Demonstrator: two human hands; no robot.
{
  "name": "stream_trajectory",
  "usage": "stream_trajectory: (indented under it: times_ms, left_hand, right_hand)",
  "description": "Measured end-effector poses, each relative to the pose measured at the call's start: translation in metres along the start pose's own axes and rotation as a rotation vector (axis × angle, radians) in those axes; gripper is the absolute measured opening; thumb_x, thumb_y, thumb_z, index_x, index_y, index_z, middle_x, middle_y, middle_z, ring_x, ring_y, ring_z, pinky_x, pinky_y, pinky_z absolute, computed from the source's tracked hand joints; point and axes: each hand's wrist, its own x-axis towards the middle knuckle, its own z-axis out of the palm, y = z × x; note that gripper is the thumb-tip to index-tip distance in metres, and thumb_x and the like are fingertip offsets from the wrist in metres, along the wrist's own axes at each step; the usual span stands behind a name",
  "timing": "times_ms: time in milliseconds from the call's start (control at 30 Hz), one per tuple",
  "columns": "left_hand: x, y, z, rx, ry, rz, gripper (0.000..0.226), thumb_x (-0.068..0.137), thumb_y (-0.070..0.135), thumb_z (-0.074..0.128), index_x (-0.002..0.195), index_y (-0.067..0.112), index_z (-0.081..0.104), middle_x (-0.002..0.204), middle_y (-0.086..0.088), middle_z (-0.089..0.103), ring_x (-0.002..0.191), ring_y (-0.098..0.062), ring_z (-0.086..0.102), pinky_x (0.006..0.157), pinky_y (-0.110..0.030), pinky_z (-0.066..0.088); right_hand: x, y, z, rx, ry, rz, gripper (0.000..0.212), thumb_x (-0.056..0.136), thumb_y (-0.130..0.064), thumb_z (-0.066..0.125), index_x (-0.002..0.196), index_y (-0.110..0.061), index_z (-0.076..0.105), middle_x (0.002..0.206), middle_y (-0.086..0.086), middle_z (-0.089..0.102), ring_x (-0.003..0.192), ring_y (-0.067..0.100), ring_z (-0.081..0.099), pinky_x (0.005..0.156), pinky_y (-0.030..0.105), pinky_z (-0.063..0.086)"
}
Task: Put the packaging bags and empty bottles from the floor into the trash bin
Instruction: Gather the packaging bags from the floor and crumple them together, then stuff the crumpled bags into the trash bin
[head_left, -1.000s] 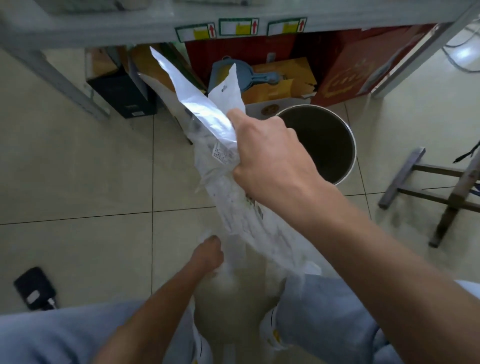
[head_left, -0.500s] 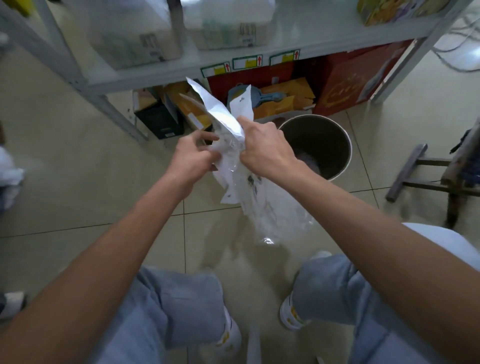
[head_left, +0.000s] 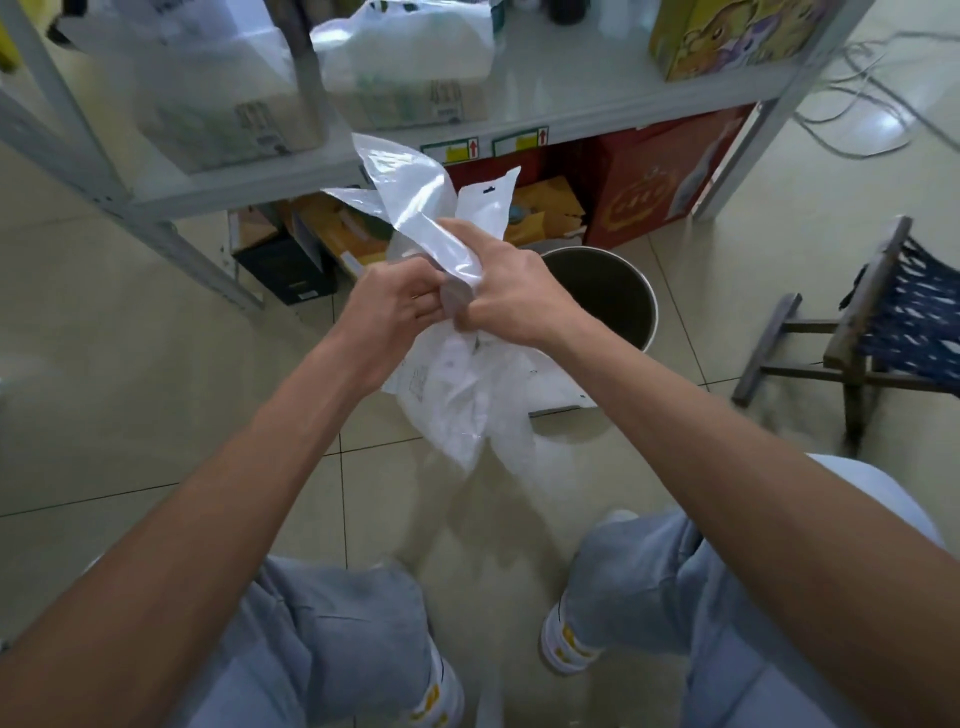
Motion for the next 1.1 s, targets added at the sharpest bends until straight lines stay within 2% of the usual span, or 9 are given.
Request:
stream_trajectory:
  times_ms: [133, 233, 333, 433, 567, 700, 800, 933, 1100]
  left_hand:
    - [0.008, 0.002, 0.006, 0.001, -0.018, 0.091, 0.021, 0.087, -0.007, 0.049, 0.103, -0.011, 0.062, 0.103, -0.024, 0.061, 0.107, -0.034, 0.06, 0.11, -0.047, 0.046]
    - [0.015, 0.007, 0.013, 0.051, 0.032, 0.128, 0.017, 0.078, 0.003, 0.061, 0.086, -0.008, 0.071, 0.103, -0.024, 0.064, 0.105, -0.029, 0.06, 0.11, -0.049, 0.042]
    - [0.016, 0.012, 0.024, 0.085, 0.094, 0.17, 0.033, 0.077, 0.002, 0.061, 0.103, -0.014, 0.072, 0.113, -0.029, 0.07, 0.107, -0.032, 0.067, 0.105, -0.049, 0.048]
    - [0.016, 0.013, 0.033, 0.246, 0.163, 0.269, 0.037, 0.083, 0.001, 0.057, 0.115, 0.002, 0.076, 0.116, -0.009, 0.076, 0.114, -0.018, 0.068, 0.098, -0.031, 0.054]
    - [0.022, 0.014, 0.035, 0.321, 0.198, 0.295, 0.035, 0.089, 0.002, 0.054, 0.114, 0.011, 0.077, 0.114, 0.005, 0.075, 0.097, 0.013, 0.064, 0.08, -0.006, 0.05]
    - [0.033, 0.01, 0.034, 0.362, 0.196, 0.233, 0.038, 0.087, 0.005, 0.053, 0.112, 0.018, 0.079, 0.118, 0.009, 0.074, 0.114, 0.002, 0.06, 0.101, -0.028, 0.048]
    - [0.043, 0.004, 0.036, 0.406, 0.165, 0.179, 0.042, 0.083, 0.007, 0.053, 0.113, 0.021, 0.079, 0.121, 0.009, 0.073, 0.122, -0.006, 0.06, 0.109, -0.038, 0.047]
    - [0.058, -0.007, 0.036, 0.461, 0.178, 0.122, 0.041, 0.08, 0.013, 0.052, 0.109, 0.024, 0.079, 0.121, 0.009, 0.072, 0.123, -0.011, 0.06, 0.111, -0.044, 0.045]
    - [0.075, -0.016, 0.033, 0.501, 0.194, 0.088, 0.037, 0.082, 0.015, 0.053, 0.105, 0.025, 0.08, 0.115, 0.008, 0.073, 0.114, -0.007, 0.062, 0.106, -0.043, 0.049]
  right_hand:
    - [0.004, 0.005, -0.008, -0.093, 0.185, -0.059, 0.054, 0.093, -0.021, 0.066, 0.145, -0.035, 0.055, 0.131, 0.009, 0.066, 0.109, 0.025, 0.065, 0.079, 0.031, 0.057]
    - [0.005, 0.004, -0.025, -0.101, 0.253, -0.073, 0.045, 0.086, -0.017, 0.06, 0.127, -0.033, 0.071, 0.113, 0.005, 0.075, 0.1, 0.021, 0.067, 0.069, 0.019, 0.043]
    - [-0.001, -0.001, -0.046, -0.071, 0.322, -0.074, 0.036, 0.076, -0.011, 0.056, 0.099, -0.02, 0.081, 0.085, 0.006, 0.075, 0.085, 0.025, 0.068, 0.066, 0.029, 0.046]
    - [-0.005, 0.004, -0.072, -0.1, 0.48, -0.024, 0.034, 0.077, -0.002, 0.056, 0.098, -0.011, 0.081, 0.086, 0.009, 0.075, 0.087, 0.025, 0.069, 0.076, 0.028, 0.049]
    - [-0.012, 0.025, -0.112, -0.211, 0.663, 0.028, 0.045, 0.075, -0.003, 0.049, 0.104, -0.016, 0.081, 0.093, 0.011, 0.076, 0.091, 0.025, 0.067, 0.067, 0.018, 0.038]
    - [-0.019, 0.045, -0.126, -0.25, 0.694, 0.116, 0.036, 0.068, -0.002, 0.044, 0.084, -0.004, 0.076, 0.076, 0.021, 0.067, 0.078, 0.036, 0.062, 0.061, 0.034, 0.04]
    - [-0.01, 0.063, -0.117, -0.253, 0.623, 0.22, 0.023, 0.07, -0.002, 0.044, 0.068, -0.003, 0.067, 0.061, 0.016, 0.051, 0.072, 0.041, 0.054, 0.058, 0.035, 0.041]
    - [0.016, 0.084, -0.098, -0.335, 0.521, 0.374, 0.017, 0.084, -0.006, 0.05, 0.08, -0.005, 0.067, 0.083, 0.016, 0.062, 0.09, 0.037, 0.067, 0.068, 0.029, 0.045]
    - [0.046, 0.109, -0.067, -0.439, 0.393, 0.451, 0.024, 0.091, -0.005, 0.052, 0.108, -0.004, 0.069, 0.12, 0.024, 0.067, 0.112, 0.043, 0.064, 0.088, 0.038, 0.052]
